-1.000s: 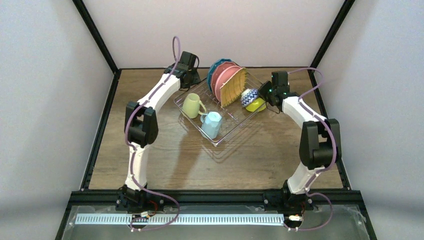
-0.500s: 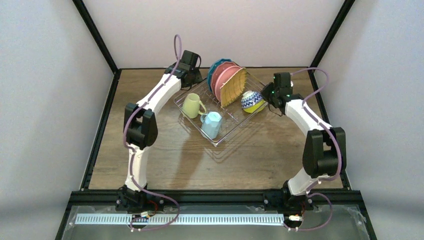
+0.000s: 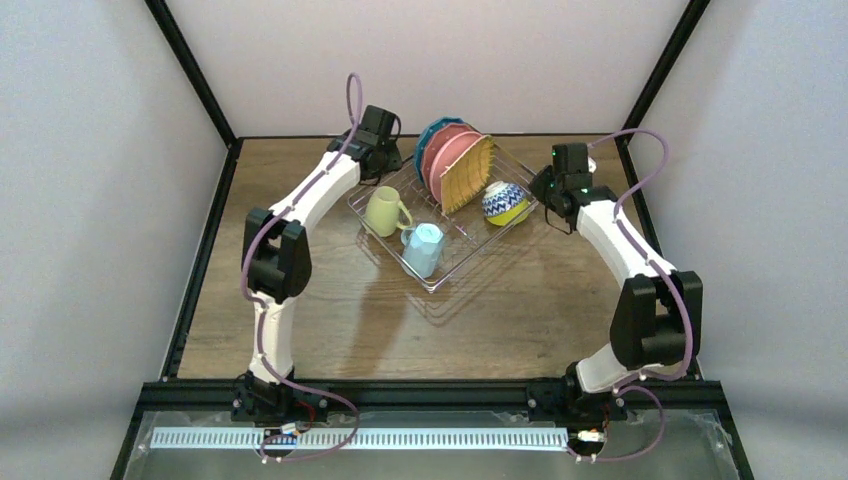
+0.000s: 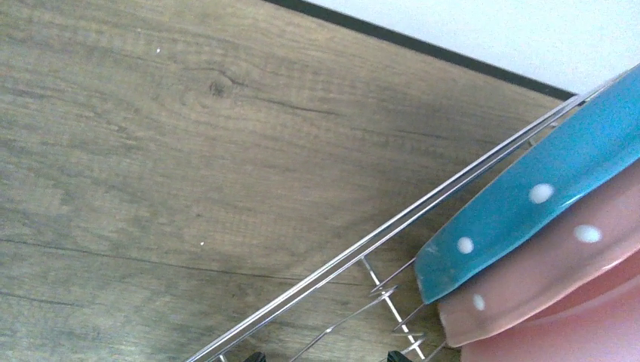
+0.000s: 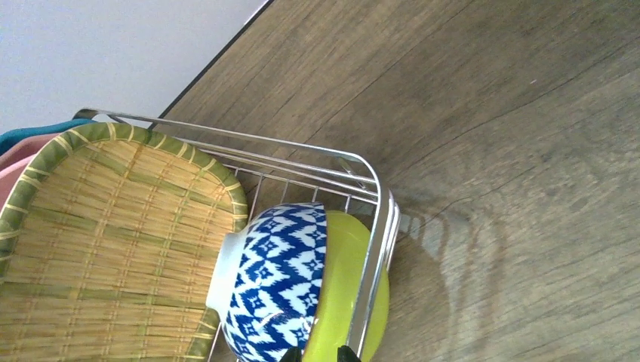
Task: Load the mixed dishes into the dish rack
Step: Adjust the dish rack.
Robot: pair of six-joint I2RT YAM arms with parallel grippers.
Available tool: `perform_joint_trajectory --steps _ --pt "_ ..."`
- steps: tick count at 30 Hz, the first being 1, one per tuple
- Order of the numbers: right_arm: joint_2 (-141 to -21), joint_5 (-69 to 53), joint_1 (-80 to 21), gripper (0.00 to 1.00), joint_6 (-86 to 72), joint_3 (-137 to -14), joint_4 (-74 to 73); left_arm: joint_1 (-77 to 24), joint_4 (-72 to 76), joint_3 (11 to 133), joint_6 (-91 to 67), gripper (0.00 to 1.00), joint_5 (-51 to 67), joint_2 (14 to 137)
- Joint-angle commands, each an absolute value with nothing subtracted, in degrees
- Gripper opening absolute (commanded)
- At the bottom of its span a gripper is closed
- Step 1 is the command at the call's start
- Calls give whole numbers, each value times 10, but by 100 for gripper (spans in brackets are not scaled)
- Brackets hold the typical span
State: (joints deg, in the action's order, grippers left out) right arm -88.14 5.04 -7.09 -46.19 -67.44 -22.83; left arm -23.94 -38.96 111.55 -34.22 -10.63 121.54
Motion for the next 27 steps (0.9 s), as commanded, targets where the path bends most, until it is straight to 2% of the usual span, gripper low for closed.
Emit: perform_joint_trajectory --steps 1,14,26,27 --pt "-858 78 -69 26 -447 -665 -267 -242 -379 1088 -335 92 -116 1195" --pt "-866 93 -69 26 -426 -659 -272 -241 -364 1044 -338 92 -138 1186" --pt "-951 153 -69 27 -318 -813 -284 -222 -396 1067 -367 99 -176 1129" --pt "-962 159 -69 32 -311 -827 -285 -220 -401 1066 -370 99 -178 1122"
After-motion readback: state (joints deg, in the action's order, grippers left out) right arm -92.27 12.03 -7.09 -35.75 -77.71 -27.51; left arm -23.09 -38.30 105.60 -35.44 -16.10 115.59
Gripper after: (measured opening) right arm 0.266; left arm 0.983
